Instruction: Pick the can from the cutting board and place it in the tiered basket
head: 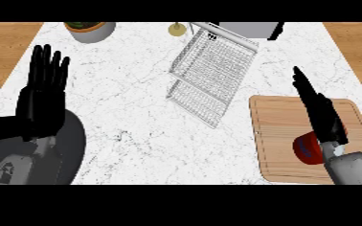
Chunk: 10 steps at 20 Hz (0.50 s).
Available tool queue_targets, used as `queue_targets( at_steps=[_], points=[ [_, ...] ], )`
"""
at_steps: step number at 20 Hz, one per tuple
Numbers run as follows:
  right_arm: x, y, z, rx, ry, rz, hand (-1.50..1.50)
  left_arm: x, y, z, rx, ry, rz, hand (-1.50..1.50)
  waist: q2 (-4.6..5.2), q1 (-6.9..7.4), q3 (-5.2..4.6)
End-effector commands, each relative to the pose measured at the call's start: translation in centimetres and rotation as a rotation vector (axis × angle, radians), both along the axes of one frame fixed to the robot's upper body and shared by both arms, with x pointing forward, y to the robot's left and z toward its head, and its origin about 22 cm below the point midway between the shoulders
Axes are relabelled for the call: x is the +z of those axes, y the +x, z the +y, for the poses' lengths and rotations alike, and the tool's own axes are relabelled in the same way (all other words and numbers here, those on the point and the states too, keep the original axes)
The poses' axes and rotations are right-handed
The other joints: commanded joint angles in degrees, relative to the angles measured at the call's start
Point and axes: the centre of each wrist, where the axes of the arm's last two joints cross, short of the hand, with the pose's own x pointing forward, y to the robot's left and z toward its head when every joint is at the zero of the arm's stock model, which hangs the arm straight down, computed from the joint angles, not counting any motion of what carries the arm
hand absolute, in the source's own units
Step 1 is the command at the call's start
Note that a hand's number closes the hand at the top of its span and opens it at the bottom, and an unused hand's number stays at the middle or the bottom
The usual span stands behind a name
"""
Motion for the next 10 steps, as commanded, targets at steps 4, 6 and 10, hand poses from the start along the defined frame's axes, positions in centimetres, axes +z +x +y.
queue_targets(
  at_steps=[4, 6, 10],
  points=[
    [4.9, -1.4, 2.7, 0.178, 0.153, -0.374, 1.5, -3.0, -2.1, 2.2, -0.06, 0.196, 0.242, 0.0, 1.68, -1.19, 0.56],
    [7.3, -1.6, 5.2, 0.276, 0.231, -0.534, 1.5, -3.6, -2.2, 4.0, -0.084, 0.299, 0.385, 0.0, 1.65, -1.97, 0.67],
    [-0.3, -3.8, -0.4, -0.487, 0.095, -0.276, -1.5, -5.0, -3.4, 3.4, -0.12, 0.256, 0.442, 0.0, 2.01, -3.2, 0.5]
  ],
)
